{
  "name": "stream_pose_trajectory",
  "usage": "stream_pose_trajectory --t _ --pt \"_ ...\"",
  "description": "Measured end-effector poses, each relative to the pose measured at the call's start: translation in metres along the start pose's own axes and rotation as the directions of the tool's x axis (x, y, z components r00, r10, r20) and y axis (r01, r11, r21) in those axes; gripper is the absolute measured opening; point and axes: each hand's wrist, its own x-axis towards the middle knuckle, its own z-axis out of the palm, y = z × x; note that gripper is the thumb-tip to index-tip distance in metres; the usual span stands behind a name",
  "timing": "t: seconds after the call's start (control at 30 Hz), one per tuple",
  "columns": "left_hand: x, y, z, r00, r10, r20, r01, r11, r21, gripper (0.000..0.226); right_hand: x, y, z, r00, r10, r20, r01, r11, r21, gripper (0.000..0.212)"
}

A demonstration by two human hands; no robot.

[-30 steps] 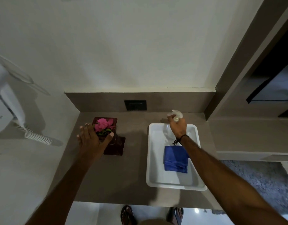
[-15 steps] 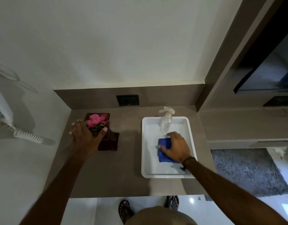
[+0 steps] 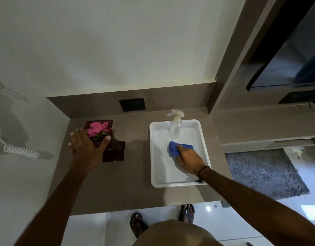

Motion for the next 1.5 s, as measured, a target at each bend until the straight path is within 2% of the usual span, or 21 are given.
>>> stream_pose_trajectory --t 0.07,0.1,0.17,0.23,0.27,0.3,0.33,0.37,0.43,0.5,0.57,0.6,0.7,0.8,0.9,0.97,1.03,1.13,1.23,1.33,1.5 --pt "0.000 0.000 0.000 1.000 -0.009 0.010 0.009 1.000 0.001 0.114 0.002 -0.013 -0.013 0.982 0.172 -0.074 -0.138 0.933 0.332 0.023" --pt "0.000 0.000 0.000 1.000 -0.015 0.014 0.015 1.000 0.003 0.115 0.003 -0.022 -0.019 0.963 0.262 -0.059 -0.195 0.835 0.514 0.022" --pt "-0.001 0.000 0.000 1.000 -0.024 0.015 0.024 1.000 0.008 0.115 0.009 -0.044 -0.026 0.912 0.406 0.063 -0.271 0.478 0.835 0.026" --pt "-0.001 0.001 0.000 1.000 -0.021 0.017 0.020 1.000 0.009 0.115 0.019 -0.072 -0.030 0.870 0.431 0.238 -0.282 0.039 0.959 0.027" --pt "-0.001 0.001 0.000 1.000 -0.020 0.017 0.019 1.000 0.015 0.115 0.025 -0.087 -0.030 0.869 0.392 0.301 -0.278 -0.114 0.954 0.031" --pt "-0.001 0.001 0.000 1.000 -0.020 0.017 0.020 1.000 0.024 0.115 0.034 -0.102 -0.029 0.880 0.340 0.332 -0.283 -0.186 0.941 0.034" --pt "-0.001 0.001 0.000 1.000 -0.022 0.017 0.022 0.999 0.033 0.115 0.042 -0.118 -0.027 0.891 0.304 0.337 -0.288 -0.195 0.937 0.036" --pt "-0.001 0.000 0.000 1.000 -0.024 0.017 0.023 0.999 0.039 0.115 0.050 -0.134 -0.024 0.897 0.293 0.330 -0.291 -0.169 0.942 0.035" --pt "0.000 0.001 -0.001 0.999 -0.029 0.016 0.028 0.998 0.047 0.116 0.062 -0.165 -0.014 0.897 0.333 0.291 -0.300 -0.025 0.954 0.030" --pt "-0.001 0.003 0.001 0.999 -0.039 -0.002 0.039 0.997 0.066 0.115 0.069 -0.190 -0.001 0.920 0.349 0.180 -0.266 0.219 0.939 0.029" --pt "-0.003 0.005 0.002 0.999 -0.042 -0.017 0.043 0.996 0.082 0.114 0.067 -0.210 0.019 0.973 0.220 0.068 -0.164 0.458 0.874 0.030" --pt "-0.003 0.005 0.003 0.999 -0.042 -0.008 0.043 0.995 0.092 0.114 0.064 -0.218 0.030 0.988 0.149 0.047 -0.118 0.511 0.851 0.036" --pt "0.001 0.001 0.002 0.998 -0.045 0.034 0.041 0.993 0.115 0.114 0.063 -0.225 0.064 0.994 0.097 0.054 -0.097 0.535 0.839 0.055" --pt "0.003 0.000 0.002 0.998 -0.043 0.040 0.037 0.990 0.137 0.116 0.071 -0.217 0.087 0.991 0.103 0.081 -0.130 0.695 0.707 0.042" --pt "0.004 -0.001 0.003 0.999 -0.028 0.040 0.023 0.990 0.136 0.117 0.086 -0.206 0.089 0.953 0.157 0.259 -0.300 0.614 0.730 0.057" --pt "0.005 -0.002 0.003 0.999 -0.029 0.037 0.024 0.990 0.136 0.117 0.092 -0.202 0.090 0.942 0.180 0.285 -0.327 0.694 0.641 0.070" --pt "0.006 -0.003 0.003 0.998 -0.030 0.047 0.023 0.989 0.143 0.118 0.092 -0.207 0.078 0.925 0.138 0.353 -0.363 0.594 0.718 0.070" --pt "0.005 -0.002 0.003 0.998 -0.030 0.051 0.022 0.989 0.146 0.118 0.092 -0.219 0.064 0.907 0.143 0.396 -0.421 0.327 0.846 0.062" --pt "0.004 0.000 0.001 0.998 -0.030 0.050 0.024 0.993 0.119 0.118 0.081 -0.231 0.049 0.931 0.169 0.323 -0.354 0.208 0.912 0.057" --pt "0.003 0.000 0.000 0.998 -0.031 0.055 0.025 0.994 0.105 0.117 0.060 -0.228 0.055 0.968 0.152 0.200 -0.239 0.303 0.923 0.052" --pt "0.005 -0.003 0.001 0.996 -0.043 0.078 0.030 0.988 0.152 0.119 0.061 -0.212 0.086 0.963 0.153 0.221 -0.268 0.593 0.760 0.057"
